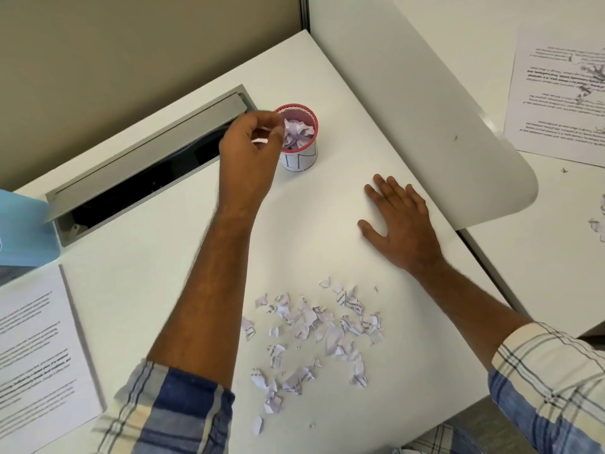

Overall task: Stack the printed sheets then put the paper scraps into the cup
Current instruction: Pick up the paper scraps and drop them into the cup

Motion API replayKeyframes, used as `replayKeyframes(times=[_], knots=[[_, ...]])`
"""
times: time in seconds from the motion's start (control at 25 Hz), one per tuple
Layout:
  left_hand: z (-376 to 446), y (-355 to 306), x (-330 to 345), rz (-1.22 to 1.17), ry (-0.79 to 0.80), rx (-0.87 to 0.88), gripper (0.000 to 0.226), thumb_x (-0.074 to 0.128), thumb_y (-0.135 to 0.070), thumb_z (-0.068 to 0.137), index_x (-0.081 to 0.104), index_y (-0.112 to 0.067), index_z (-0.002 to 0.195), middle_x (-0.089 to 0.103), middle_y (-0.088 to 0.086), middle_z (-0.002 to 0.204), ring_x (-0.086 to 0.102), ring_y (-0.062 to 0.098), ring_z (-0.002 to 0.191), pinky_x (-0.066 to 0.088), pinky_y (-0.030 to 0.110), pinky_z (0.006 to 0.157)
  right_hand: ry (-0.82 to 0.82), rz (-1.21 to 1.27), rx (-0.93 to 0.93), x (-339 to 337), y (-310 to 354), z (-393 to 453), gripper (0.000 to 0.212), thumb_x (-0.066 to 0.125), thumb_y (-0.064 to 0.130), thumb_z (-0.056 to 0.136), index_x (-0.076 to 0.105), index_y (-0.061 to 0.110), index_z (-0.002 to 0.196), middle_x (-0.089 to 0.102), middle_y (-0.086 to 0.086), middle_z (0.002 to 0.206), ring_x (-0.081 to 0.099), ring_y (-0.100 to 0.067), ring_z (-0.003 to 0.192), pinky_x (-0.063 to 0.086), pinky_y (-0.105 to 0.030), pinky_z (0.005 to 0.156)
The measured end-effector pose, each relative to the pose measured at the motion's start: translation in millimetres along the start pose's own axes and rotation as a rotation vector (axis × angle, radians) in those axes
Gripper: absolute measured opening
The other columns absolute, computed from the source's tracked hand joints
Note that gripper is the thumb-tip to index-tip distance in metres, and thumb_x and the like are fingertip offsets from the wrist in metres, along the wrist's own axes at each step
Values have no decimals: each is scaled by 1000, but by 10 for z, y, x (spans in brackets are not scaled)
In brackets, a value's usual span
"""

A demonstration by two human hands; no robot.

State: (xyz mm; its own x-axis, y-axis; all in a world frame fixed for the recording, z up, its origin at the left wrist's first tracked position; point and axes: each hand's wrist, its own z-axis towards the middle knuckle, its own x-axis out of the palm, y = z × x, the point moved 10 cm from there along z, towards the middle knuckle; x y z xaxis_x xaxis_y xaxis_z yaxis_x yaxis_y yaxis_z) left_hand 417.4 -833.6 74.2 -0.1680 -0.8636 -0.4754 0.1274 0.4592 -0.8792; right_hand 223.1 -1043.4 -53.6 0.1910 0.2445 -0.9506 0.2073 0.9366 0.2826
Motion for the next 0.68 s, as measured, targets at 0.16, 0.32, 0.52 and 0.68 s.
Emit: replayKeyframes(times=[0.16, 0.32, 0.52, 0.68], knots=[[-692, 398, -59, 105, 98, -12, 16, 70, -19, 99, 71, -21, 114, 69, -6, 117, 64, 6, 97, 48, 9, 76, 9, 16, 2, -7, 2, 12, 64, 49, 53, 98, 40, 25, 155, 28, 3, 167, 23, -15, 155, 19, -45, 126], [-1376, 1090, -281, 272, 180, -159, 20, 73, -24, 97, 69, -25, 116, 64, -10, 118, 61, 9, 103, 54, 28, 91, 19, 22, 10, -10, 5, 8, 64, 49, 53, 98, 39, 25, 155, 28, 4, 167, 22, -15, 156, 17, -44, 126], [-2058, 1558, -669, 510, 174, -300, 30, 70, -35, 98, 67, -22, 124, 60, -8, 124, 55, 19, 118, 49, 43, 105, 31, 20, 9, -14, 0, 15, 64, 49, 52, 98, 39, 25, 155, 27, 3, 167, 21, -15, 156, 16, -44, 126], [-2430, 1551, -801, 632, 129, -385, 40, 67, -45, 97, 64, -21, 129, 58, -4, 129, 55, 25, 121, 44, 44, 104, 49, 20, 2, 2, 21, 17, 65, 47, 53, 98, 37, 24, 155, 26, 3, 168, 20, -15, 156, 16, -45, 126]])
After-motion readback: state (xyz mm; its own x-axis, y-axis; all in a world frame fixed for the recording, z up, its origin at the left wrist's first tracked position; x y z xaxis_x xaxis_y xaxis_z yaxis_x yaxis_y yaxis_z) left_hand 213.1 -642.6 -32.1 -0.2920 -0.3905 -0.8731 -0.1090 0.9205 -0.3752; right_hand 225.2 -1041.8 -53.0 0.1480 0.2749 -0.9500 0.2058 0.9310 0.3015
